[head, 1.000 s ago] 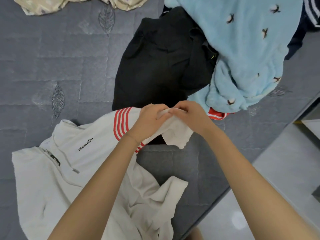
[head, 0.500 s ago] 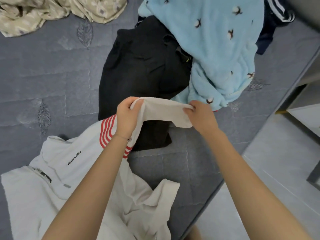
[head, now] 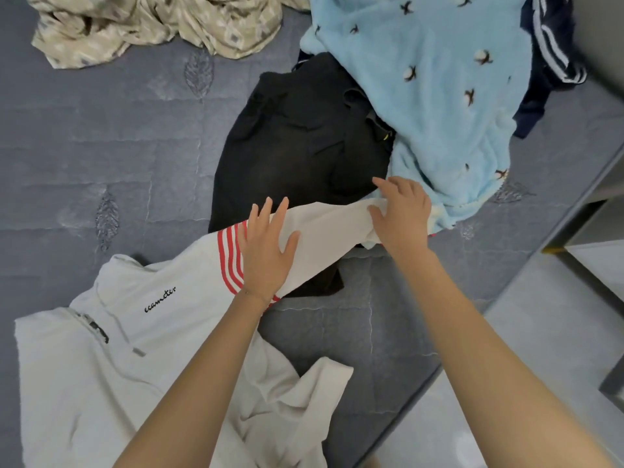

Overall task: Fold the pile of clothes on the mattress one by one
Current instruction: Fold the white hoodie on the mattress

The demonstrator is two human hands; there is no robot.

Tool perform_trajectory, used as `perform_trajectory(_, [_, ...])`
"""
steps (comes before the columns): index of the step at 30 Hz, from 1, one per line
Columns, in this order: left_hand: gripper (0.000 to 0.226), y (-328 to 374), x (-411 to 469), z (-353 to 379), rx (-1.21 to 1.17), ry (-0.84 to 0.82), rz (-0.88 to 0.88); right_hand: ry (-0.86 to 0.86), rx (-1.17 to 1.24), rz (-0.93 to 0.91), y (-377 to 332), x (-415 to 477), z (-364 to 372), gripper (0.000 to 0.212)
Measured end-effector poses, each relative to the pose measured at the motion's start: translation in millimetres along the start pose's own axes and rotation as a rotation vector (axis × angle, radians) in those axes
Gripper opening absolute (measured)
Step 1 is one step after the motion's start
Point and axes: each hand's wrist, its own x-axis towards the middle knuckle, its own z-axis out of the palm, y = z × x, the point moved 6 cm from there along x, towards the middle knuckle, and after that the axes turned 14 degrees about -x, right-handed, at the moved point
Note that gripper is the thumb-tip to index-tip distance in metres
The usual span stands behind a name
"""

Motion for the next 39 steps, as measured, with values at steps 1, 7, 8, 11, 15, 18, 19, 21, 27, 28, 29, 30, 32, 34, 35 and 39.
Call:
perform_trajectory(1, [0.071,-5.3,-5.4,-4.2,0.027,0.017,0.000,-0.005,-0.010,-0.022,-10.6,-7.6,0.6,0.051])
perform_trajectory(7, [0.070,-50.5,-51.7,-35.3,0.110,0.151,-0.095,-0.061,-0.100,-0.257,-92.8,-59.0,19.2,0.065])
perform_trajectory(8, [0.070,-60.7,-62.2,-41.8,0.114,0.174,-0.115,-0.093,-0.110,-0.278,-105.5,-67.3,24.4,0.065])
perform_trajectory(11, [0.070,-95.8,-95.0,-63.0,0.161,0.227,-0.168,-0.152,-0.102,-0.340,-139.7,-92.7,38.9,0.064])
perform_trajectory(15, [0.069,-142.6,-146.7,-94.3,0.173,0.294,-0.252,-0.154,-0.115,-0.464,-192.0,-129.3,55.7,0.066])
perform_trajectory(18, [0.063,-174.9,-192.9,-114.8,0.179,0.371,-0.307,-0.171,-0.155,-0.560,-234.0,-159.4,67.8,0.069])
perform_trajectory(19, [0.062,-185.5,-208.2,-119.9,0.190,0.389,-0.323,-0.173,-0.155,-0.592,-246.6,-169.9,71.0,0.070])
perform_trajectory(21, [0.062,-206.0,-237.6,-127.3,0.207,0.407,-0.361,-0.174,-0.140,-0.649,-268.8,-190.4,76.8,0.070])
perform_trajectory(27, [0.065,-259.6,-320.1,-143.4,0.165,0.459,-0.537,-0.197,-0.119,-0.815,-317.3,-248.2,101.6,0.071])
perform_trajectory(28, [0.065,-267.6,-333.2,-145.5,0.153,0.472,-0.566,-0.202,-0.122,-0.838,-324.6,-257.9,105.9,0.071])
perform_trajectory(29, [0.064,-275.6,-345.3,-147.2,0.148,0.481,-0.591,-0.210,-0.128,-0.860,-331.8,-267.4,110.2,0.071])
perform_trajectory(30, [0.064,-283.7,-356.9,-148.4,0.150,0.485,-0.612,-0.216,-0.135,-0.879,-339.0,-276.5,114.5,0.071])
perform_trajectory(32, [0.064,-300.1,-378.6,-149.4,0.163,0.474,-0.648,-0.221,-0.146,-0.919,-353.7,-293.2,123.1,0.072])
perform_trajectory(34, [0.065,-314.8,-397.0,-149.3,0.160,0.470,-0.680,-0.240,-0.167,-0.951,-367.5,-308.1,131.7,0.073])
perform_trajectory(35, [0.065,-321.5,-404.9,-149.4,0.145,0.475,-0.702,-0.255,-0.178,-0.965,-373.9,-315.1,136.4,0.073])
perform_trajectory(39, [0.069,-347.8,-428.9,-150.4,0.036,0.509,-0.765,-0.293,-0.183,-1.008,-400.5,-340.6,151.6,0.073])
